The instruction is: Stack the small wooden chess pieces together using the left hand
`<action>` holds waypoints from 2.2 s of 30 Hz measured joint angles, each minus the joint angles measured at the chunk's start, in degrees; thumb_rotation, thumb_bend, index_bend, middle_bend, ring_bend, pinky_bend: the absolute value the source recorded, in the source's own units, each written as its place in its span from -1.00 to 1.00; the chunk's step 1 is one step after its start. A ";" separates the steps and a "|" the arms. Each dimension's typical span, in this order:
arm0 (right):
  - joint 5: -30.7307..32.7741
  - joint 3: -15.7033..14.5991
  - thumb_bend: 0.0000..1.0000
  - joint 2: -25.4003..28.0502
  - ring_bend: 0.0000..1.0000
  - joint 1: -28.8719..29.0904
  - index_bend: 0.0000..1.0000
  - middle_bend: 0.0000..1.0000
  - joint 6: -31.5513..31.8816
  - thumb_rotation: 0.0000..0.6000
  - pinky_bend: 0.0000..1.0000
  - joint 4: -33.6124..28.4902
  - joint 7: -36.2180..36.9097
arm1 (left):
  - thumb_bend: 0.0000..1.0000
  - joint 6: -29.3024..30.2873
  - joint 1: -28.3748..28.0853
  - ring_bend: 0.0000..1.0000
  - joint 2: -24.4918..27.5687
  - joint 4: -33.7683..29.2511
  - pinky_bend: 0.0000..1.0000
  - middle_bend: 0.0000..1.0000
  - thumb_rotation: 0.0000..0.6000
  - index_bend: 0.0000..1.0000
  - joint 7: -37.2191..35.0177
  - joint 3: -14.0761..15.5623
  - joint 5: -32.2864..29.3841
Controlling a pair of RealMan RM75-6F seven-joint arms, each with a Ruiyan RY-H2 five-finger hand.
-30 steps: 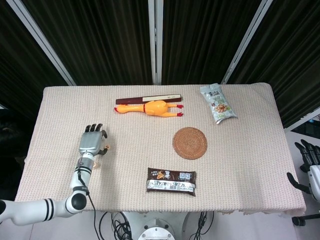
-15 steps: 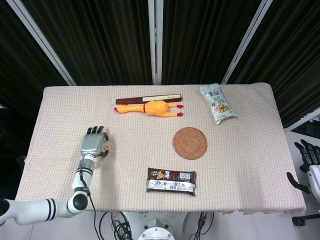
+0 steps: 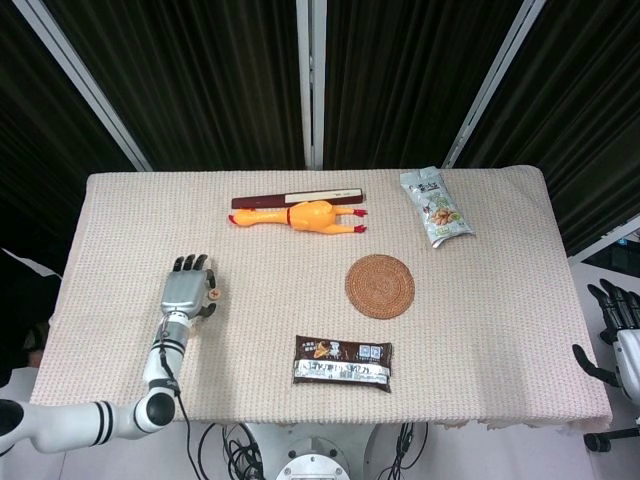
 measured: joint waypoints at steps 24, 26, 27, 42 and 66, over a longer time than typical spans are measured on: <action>0.11 -0.23 -0.46 0.30 -1.00 0.24 -1.00 -1.00 -0.69 1.00 -1.00 -0.23 -0.50 | -0.43 -0.55 0.81 -1.00 -0.56 1.11 -1.00 -0.83 1.00 0.01 -2.49 -0.93 1.61; 0.14 -0.23 -0.46 0.32 -1.00 0.22 -1.00 -1.00 -0.66 1.00 -1.00 -0.22 -0.49 | -0.43 -0.44 0.86 -1.00 -0.48 0.85 -1.00 -0.83 1.00 0.01 -2.56 -1.01 1.72; 0.15 -0.22 -0.46 0.31 -1.00 0.21 -1.00 -1.00 -0.64 1.00 -1.00 -0.21 -0.48 | -0.43 -0.36 0.91 -1.00 -0.36 0.55 -1.00 -0.83 1.00 0.01 -2.70 -1.11 1.82; -0.77 -0.65 -0.46 0.17 -1.00 0.22 -1.00 -1.00 -0.48 1.00 -1.00 -0.42 -1.13 | -0.43 5.76 4.75 -1.00 10.37 -19.03 -1.00 -0.82 1.00 0.02 -3.96 -1.15 3.81; -2.27 -0.93 -0.46 0.32 -1.00 -0.86 -1.00 -1.00 2.24 1.00 -1.00 -0.27 -0.25 | -0.43 13.01 13.13 -1.00 13.40 -24.23 -1.00 -0.79 1.00 0.04 -4.58 7.41 11.85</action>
